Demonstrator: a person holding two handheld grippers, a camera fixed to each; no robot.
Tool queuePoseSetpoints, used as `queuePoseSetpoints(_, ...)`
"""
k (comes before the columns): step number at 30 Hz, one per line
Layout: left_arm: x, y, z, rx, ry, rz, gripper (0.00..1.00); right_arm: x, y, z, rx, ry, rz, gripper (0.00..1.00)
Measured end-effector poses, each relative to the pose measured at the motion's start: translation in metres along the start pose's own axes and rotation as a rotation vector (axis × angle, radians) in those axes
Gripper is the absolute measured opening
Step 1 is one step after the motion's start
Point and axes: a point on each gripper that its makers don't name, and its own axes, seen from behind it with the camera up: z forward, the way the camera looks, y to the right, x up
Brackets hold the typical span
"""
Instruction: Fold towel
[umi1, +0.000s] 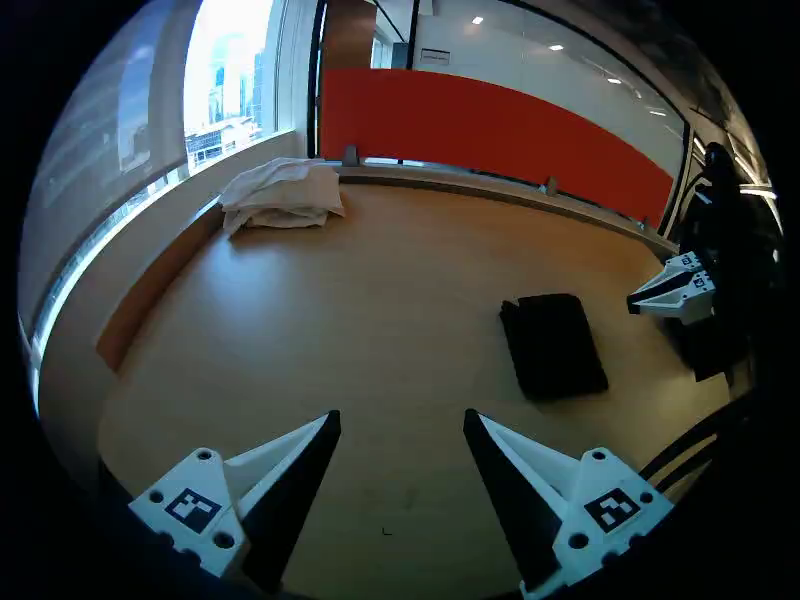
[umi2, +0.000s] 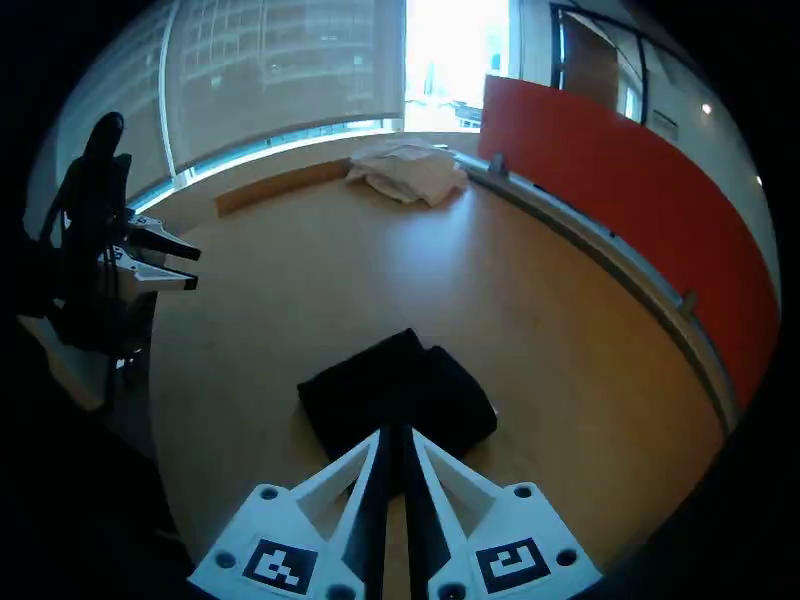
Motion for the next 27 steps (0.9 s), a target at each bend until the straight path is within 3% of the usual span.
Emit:
queuePoseSetpoints(7, 0.002, -0.002, -0.002, 0.002, 0.004, 0.003, 0.91, 0.001, 0.004, 0.0, -0.015, 0.004, -0.007, 0.09)
queuePoseSetpoints(12, 0.001, -0.002, -0.002, 0.002, 0.002, 0.003, 0.91, 0.0, 0.008, 0.002, -0.038, -0.001, -0.014, 0.45)
queuePoseSetpoints(21, -0.001, -0.003, -0.003, 0.005, -0.003, 0.004, 0.91, -0.007, 0.006, 0.007, -0.031, -0.007, -0.004, 0.46)
queuePoseSetpoints(27, -0.004, -0.004, -0.004, 0.008, -0.01, 0.005, 0.91, -0.029, -0.002, 0.017, -0.024, -0.034, 0.008, 0.46)
